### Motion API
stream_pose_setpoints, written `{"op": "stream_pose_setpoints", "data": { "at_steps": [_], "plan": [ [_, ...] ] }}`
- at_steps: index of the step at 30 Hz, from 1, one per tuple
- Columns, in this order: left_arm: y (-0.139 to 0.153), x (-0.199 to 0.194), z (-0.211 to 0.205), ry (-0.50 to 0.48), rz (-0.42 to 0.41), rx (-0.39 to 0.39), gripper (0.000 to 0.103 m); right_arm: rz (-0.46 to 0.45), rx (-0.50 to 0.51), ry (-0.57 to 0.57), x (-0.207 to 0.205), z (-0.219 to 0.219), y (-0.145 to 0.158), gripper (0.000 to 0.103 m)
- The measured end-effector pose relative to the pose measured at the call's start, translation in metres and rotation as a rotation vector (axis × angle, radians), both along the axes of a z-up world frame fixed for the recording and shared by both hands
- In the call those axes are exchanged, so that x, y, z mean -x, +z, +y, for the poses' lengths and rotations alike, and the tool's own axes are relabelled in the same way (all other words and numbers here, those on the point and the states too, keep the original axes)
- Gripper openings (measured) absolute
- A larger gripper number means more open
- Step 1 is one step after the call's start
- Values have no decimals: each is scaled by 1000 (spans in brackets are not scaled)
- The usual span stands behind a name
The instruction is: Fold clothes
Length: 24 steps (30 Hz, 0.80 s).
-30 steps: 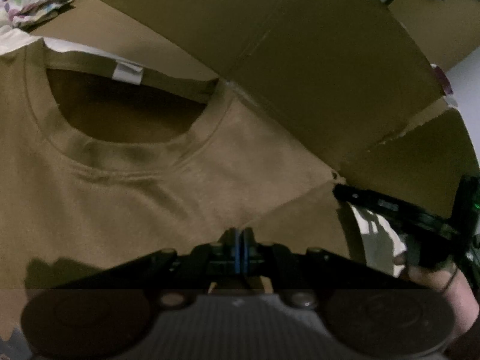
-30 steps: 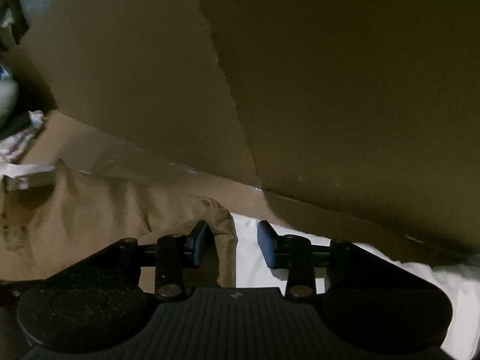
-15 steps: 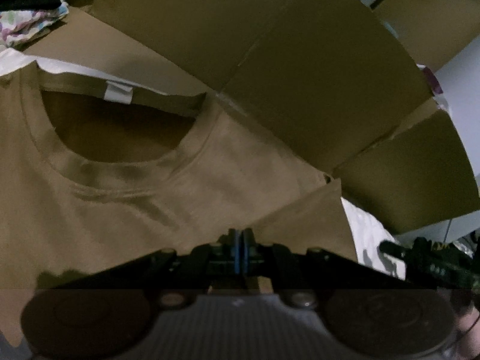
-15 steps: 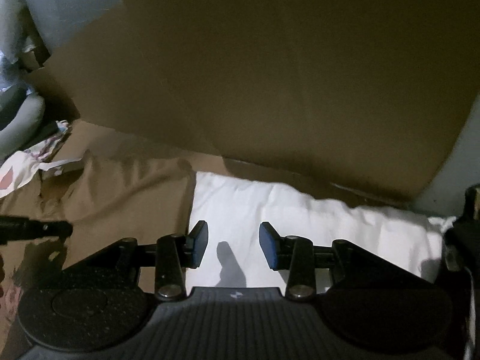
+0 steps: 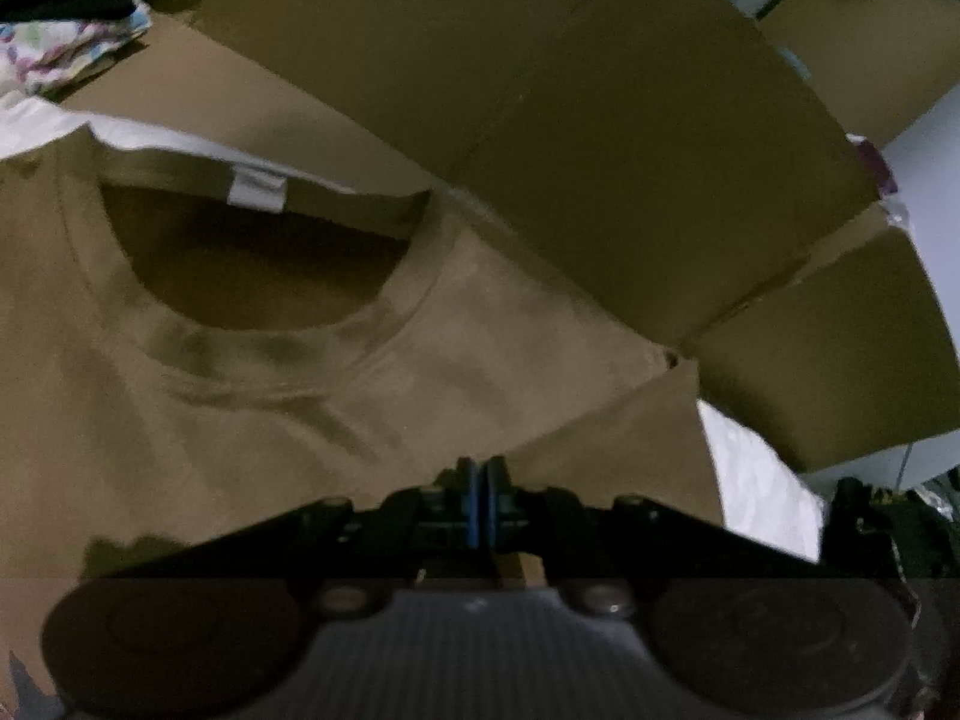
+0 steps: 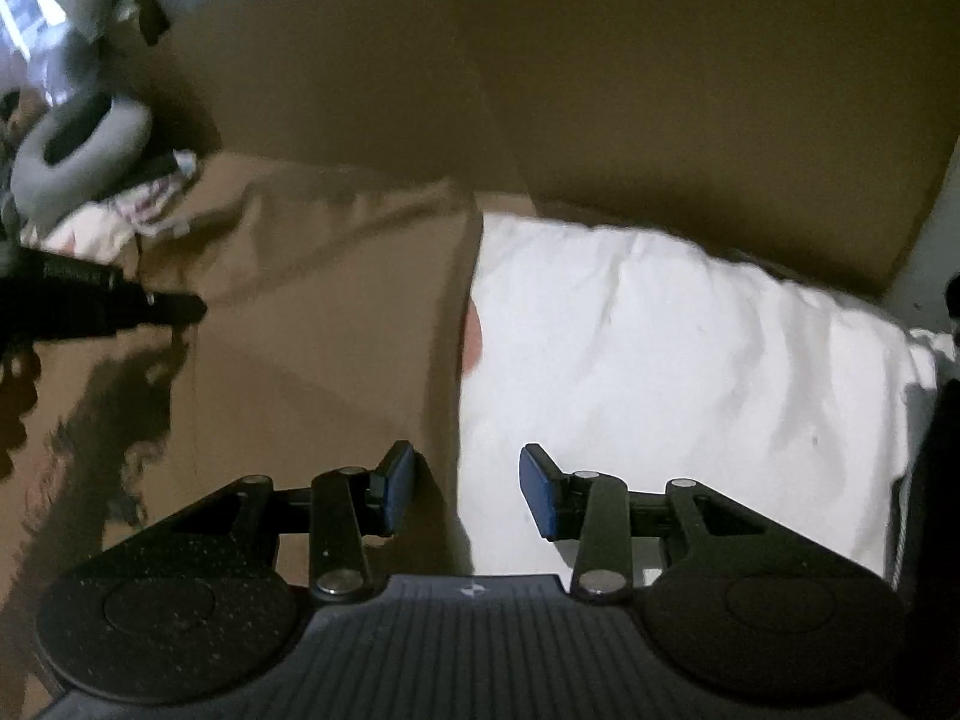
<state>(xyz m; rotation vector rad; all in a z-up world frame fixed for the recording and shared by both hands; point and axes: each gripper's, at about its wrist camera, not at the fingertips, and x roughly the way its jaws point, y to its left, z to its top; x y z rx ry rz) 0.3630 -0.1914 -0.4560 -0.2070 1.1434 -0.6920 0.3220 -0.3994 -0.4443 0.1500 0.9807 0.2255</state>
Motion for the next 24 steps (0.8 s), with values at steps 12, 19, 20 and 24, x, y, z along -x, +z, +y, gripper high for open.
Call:
{"op": "stream_pose_setpoints", "data": {
  "at_steps": [12,19,20,24],
  "plan": [
    [31,40,-1,-55,-113,19,24,-34,46,-18,27,7,17,46],
    [32,78,-29,-132,-93,89,24,-66,0,24,32,31,21,36],
    [30,84,-34,-148,-101,88,24,-61,-2,36,32,36,19,33],
    [13,99,-43,-198,-82,51,24,-41,9,35,36,45,6,32]
  ]
}}
